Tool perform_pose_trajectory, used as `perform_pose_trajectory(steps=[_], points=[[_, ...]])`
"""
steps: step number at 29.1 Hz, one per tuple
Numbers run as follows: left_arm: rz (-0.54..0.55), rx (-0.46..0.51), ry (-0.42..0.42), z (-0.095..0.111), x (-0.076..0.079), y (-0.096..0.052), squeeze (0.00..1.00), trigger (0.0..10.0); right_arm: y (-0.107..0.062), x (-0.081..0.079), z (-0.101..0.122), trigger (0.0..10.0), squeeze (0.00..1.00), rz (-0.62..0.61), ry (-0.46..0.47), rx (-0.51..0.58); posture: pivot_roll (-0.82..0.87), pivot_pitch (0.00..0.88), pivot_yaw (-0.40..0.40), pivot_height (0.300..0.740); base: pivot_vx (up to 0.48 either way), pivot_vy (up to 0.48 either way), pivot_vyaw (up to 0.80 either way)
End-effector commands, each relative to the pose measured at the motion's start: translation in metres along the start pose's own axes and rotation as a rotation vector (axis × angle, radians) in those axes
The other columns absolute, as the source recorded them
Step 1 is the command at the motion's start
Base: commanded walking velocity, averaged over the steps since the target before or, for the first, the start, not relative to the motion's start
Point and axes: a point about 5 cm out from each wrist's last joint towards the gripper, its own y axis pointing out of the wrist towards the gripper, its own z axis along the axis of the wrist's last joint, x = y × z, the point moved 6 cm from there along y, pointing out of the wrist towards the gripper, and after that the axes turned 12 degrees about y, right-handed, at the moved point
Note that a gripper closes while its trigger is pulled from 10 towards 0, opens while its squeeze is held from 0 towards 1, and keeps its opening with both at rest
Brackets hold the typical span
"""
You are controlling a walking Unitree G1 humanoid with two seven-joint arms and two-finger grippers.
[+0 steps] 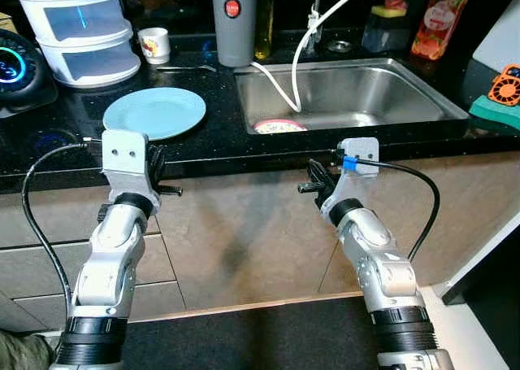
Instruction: Kitchen organization
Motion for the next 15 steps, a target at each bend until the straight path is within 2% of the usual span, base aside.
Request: perform_pose_trajectory(steps=[1, 15], points=[[-0.004, -0.001, -0.005, -0.0018, -0.0005, -0.0027, 0.0, 10.0, 0.0005, -0.0044, -0.0005, 10.0, 0.0, 0.017, 0.0, 0.001, -0.05, 0.117, 0.014, 0.74, 0.0, 0.0, 0.0], [-0.006, -0.013, -0.007, -0.0046, 0.0005, -0.0024, 0.0, 10.0, -0.0005, -0.004, -0.0023, 10.0, 0.0, 0.016, 0.0, -0.005, -0.05, 0.12, 0.015, 0.74, 0.0, 0.0, 0.0]])
